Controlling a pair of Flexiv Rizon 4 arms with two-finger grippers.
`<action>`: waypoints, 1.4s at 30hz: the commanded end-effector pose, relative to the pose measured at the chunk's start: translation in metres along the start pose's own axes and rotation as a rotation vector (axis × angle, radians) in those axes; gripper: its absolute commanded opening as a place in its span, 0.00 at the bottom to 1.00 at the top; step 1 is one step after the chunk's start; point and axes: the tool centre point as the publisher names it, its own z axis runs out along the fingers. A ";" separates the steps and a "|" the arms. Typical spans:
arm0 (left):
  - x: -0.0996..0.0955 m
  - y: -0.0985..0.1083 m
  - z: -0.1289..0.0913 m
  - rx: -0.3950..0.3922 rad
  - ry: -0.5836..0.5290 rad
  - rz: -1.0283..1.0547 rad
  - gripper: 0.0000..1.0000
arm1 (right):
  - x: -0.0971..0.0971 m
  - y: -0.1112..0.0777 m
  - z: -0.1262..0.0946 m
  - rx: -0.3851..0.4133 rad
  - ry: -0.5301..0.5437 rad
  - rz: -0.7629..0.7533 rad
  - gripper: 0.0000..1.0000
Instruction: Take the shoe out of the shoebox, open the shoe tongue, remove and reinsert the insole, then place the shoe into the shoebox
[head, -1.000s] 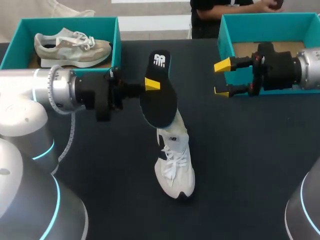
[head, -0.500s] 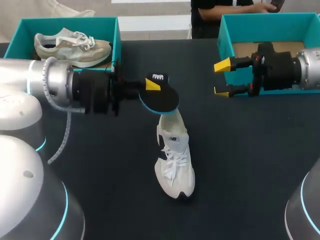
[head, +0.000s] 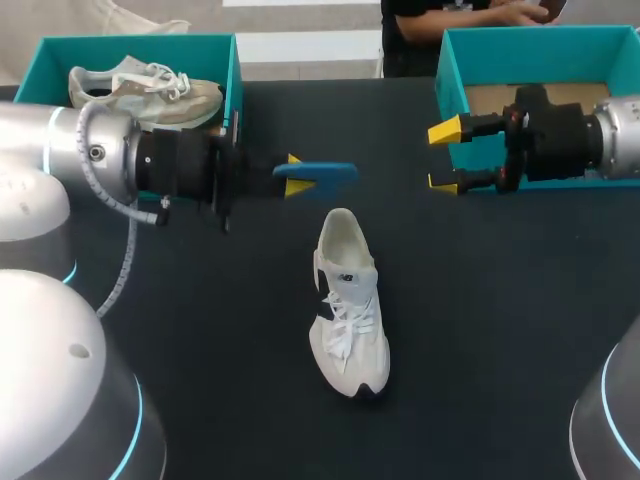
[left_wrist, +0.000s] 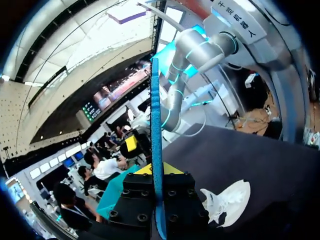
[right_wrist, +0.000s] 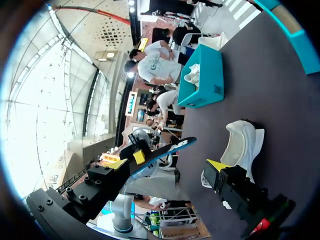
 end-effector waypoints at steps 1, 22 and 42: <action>-0.004 0.003 0.000 0.173 -0.056 -0.978 0.00 | 0.000 0.000 0.001 0.000 -0.003 0.001 1.00; -0.004 0.003 0.000 0.173 -0.056 -0.978 0.00 | 0.000 0.000 0.001 0.000 -0.003 0.001 1.00; -0.013 0.017 0.007 0.169 0.043 -1.729 0.00 | 0.000 0.000 0.001 0.000 -0.003 0.001 1.00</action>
